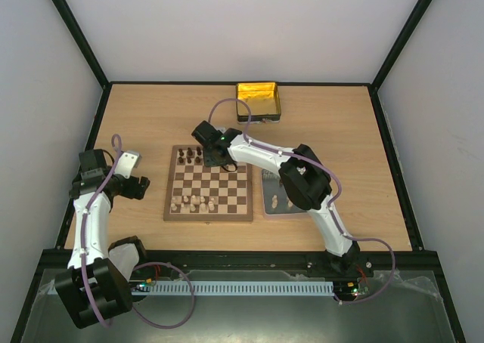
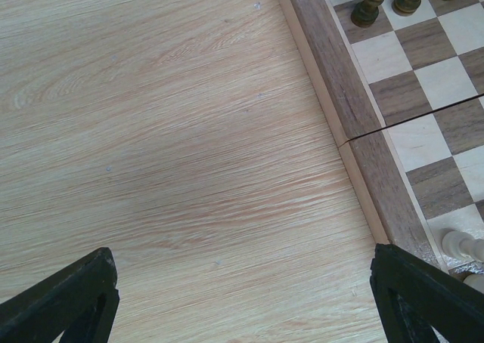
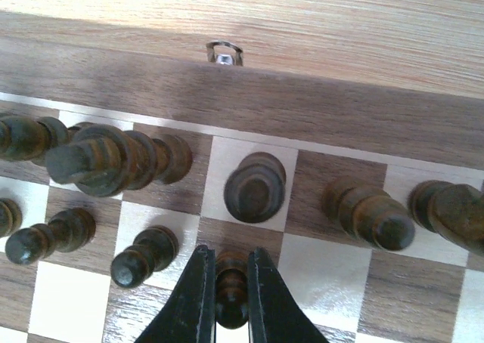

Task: Set up the chess pieces on the board
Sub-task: Place the chess piece on the chessboard.

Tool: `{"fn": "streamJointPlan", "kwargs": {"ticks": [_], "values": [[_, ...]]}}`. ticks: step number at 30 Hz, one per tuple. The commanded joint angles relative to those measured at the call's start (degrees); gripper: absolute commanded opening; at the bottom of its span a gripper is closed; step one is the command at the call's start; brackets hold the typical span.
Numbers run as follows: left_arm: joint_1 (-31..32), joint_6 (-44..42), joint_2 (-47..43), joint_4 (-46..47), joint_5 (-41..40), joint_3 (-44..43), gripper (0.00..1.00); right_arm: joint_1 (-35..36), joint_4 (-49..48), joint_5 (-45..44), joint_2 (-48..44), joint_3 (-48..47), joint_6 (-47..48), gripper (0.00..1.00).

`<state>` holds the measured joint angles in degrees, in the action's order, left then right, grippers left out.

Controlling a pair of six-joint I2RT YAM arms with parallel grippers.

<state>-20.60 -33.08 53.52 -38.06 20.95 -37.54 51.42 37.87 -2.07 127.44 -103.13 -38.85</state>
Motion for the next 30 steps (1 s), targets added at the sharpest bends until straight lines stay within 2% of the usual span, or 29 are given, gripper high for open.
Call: {"fn": "streamJointPlan", "kwargs": {"ticks": [1,15,30], "values": [[-0.5,-0.5,-0.8,-0.6,0.9,0.6,0.91,0.5,1.4,-0.7,1.6,-2.1,-0.1,0.03],[-0.6,-0.8,-0.7,-0.7,1.2,0.5,0.91,0.6,1.8,-1.1,0.8,-2.0,0.2,0.15],[-0.7,-0.8,-0.6,-0.7,1.3,0.5,0.91,0.5,2.0,-0.8,0.0,-2.6,0.3,0.17]]}}
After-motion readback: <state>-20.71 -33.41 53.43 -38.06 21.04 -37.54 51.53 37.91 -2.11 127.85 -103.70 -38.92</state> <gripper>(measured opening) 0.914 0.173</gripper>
